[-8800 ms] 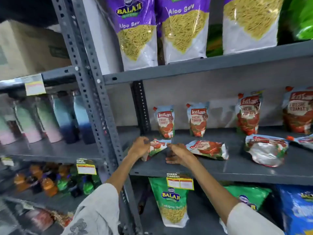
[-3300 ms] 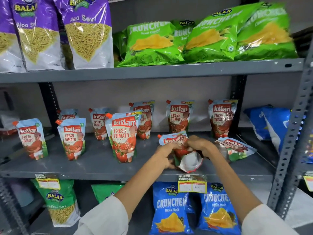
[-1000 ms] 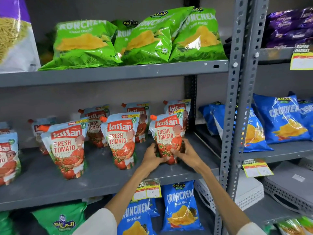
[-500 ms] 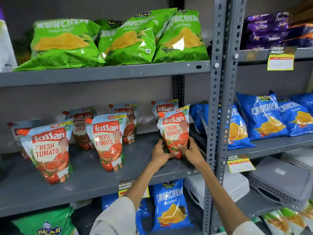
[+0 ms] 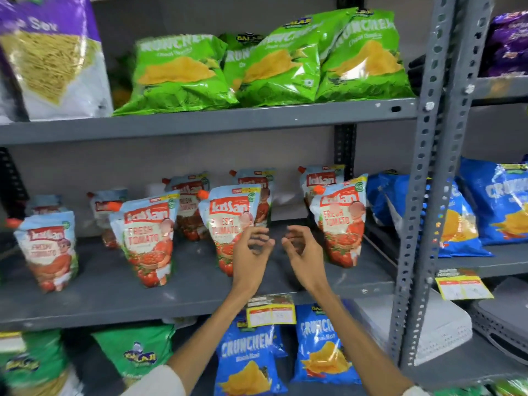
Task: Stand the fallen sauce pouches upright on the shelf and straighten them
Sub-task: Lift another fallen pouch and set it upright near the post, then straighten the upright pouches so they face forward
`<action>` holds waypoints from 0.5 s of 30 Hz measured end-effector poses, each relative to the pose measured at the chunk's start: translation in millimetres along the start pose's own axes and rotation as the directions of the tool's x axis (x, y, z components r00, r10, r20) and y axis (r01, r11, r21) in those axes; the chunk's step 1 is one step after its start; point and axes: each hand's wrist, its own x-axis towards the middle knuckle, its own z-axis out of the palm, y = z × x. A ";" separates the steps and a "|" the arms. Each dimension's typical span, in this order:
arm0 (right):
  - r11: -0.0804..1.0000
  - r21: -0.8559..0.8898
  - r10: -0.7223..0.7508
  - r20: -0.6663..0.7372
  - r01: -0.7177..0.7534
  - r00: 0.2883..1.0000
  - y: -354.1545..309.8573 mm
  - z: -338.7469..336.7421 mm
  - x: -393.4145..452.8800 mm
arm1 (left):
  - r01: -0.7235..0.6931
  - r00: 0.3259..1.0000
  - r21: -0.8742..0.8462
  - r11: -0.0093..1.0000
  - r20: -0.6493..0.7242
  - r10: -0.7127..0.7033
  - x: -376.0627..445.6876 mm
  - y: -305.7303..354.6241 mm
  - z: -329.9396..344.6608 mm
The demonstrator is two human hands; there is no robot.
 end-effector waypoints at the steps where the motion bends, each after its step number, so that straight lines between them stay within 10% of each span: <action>1: 0.999 0.036 0.024 0.061 -0.026 0.998 -2.4 17.1 1.4 | -0.006 0.998 0.012 1.000 -0.064 0.007 0.5 -4.4 -20.1; 6: 0.983 0.105 0.110 0.327 -0.152 0.938 -2.5 73.5 11.5 | 0.071 0.970 0.151 0.986 -0.242 -0.033 7.8 -29.9 -87.0; 11: 0.978 0.108 0.114 0.440 -0.178 0.891 -1.0 98.3 11.8 | 0.377 0.921 0.026 0.926 0.100 -0.377 22.2 -47.4 -114.3; 15: 0.966 0.145 0.137 0.424 -0.216 0.895 -0.1 96.4 12.9 | 0.324 0.919 0.106 0.940 0.201 -0.340 29.4 -54.0 -113.7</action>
